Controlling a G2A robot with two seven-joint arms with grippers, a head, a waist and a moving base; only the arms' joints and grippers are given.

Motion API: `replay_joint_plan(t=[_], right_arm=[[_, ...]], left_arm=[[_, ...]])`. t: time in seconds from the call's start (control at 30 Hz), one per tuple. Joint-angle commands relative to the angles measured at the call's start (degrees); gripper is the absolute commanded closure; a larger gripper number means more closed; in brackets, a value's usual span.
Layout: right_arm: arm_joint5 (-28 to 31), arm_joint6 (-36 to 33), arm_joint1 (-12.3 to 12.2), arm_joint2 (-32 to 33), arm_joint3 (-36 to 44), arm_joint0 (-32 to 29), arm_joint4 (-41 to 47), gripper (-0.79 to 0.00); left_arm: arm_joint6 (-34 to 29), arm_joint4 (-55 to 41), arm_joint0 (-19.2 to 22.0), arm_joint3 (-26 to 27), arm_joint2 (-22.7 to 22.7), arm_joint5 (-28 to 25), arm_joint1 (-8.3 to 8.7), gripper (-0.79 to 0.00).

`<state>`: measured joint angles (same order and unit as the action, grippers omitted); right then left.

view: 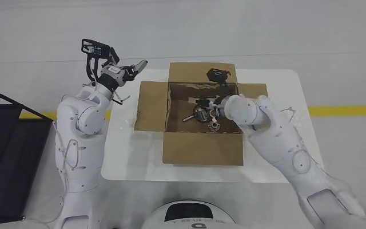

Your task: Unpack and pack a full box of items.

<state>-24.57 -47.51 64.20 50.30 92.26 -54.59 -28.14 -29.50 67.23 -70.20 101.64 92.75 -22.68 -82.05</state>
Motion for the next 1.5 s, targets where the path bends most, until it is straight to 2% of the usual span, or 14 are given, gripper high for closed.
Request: replay_joint_plan(t=[0.0,0.13,0.3,0.37,0.47,0.7,0.77,0.93,0.97,1.0,1.03,1.17,1.27,1.47], right_arm=[[-0.9,0.7,0.7,-2.3,-2.5,1.0,-1.4,-0.785],[-1.9,0.5,1.9,-5.2,-7.8,3.1,-2.9,-0.751],[-0.8,-0.5,3.3,-7.3,-13.4,5.4,-2.0,-0.526],[-0.2,-0.9,3.8,-8.1,-14.9,6.1,-1.6,-0.533],[-0.2,-1.4,4.7,-9.8,-17.7,7.3,-2.2,-0.459],[-2.4,-2.6,7.3,-14.3,-23.2,10.0,-3.9,-0.529],[-2.4,-2.6,8.2,-15.4,-24.5,10.7,-3.9,-0.489],[-2.5,-2.2,10.0,-17.1,-27.5,11.9,-3.6,-0.268],[-2.8,-2.0,10.2,-17.3,-28.1,12.1,-3.8,-0.191],[-3.1,-1.7,10.5,-17.3,-28.5,12.2,-3.9,-0.037],[-3.2,-1.3,10.6,-17.2,-28.6,12.2,-3.9,0.0],[-2.4,1.2,9.6,-13.4,-25.2,10.6,-3.4,0.0],[1.6,2.5,7.1,-7.3,-17.0,6.2,-2.4,0.0],[6.8,8.9,0.3,13.8,13.0,-15.6,-7.2,0.0]], left_arm=[[0.0,-0.1,0.0,0.0,0.0,0.0,0.0,-0.785],[0.0,-0.1,0.0,0.0,0.0,0.0,0.0,-0.785],[0.0,-0.1,0.0,0.0,0.0,0.0,0.0,-0.785],[0.0,-0.1,0.0,0.0,0.0,0.0,0.0,-0.785],[0.0,-0.1,0.0,0.0,0.0,0.0,0.0,-0.785],[0.0,-0.1,0.0,0.0,0.0,0.0,0.0,-0.785],[0.0,-0.1,0.0,0.0,0.0,0.0,0.0,-0.785],[0.0,-0.1,0.0,0.0,0.0,0.0,0.0,-0.785],[0.0,-0.1,0.0,0.0,0.0,0.0,0.0,-0.785],[0.0,-0.1,0.0,0.0,0.0,0.0,0.0,-0.785],[0.0,-0.1,0.0,0.0,0.0,0.0,0.0,-0.785],[0.0,-0.1,0.0,0.0,0.0,0.0,0.0,-0.785],[0.0,-0.1,0.0,0.0,0.0,0.0,0.0,-0.785],[0.0,-0.1,0.0,0.0,0.0,0.0,0.0,-0.785]])
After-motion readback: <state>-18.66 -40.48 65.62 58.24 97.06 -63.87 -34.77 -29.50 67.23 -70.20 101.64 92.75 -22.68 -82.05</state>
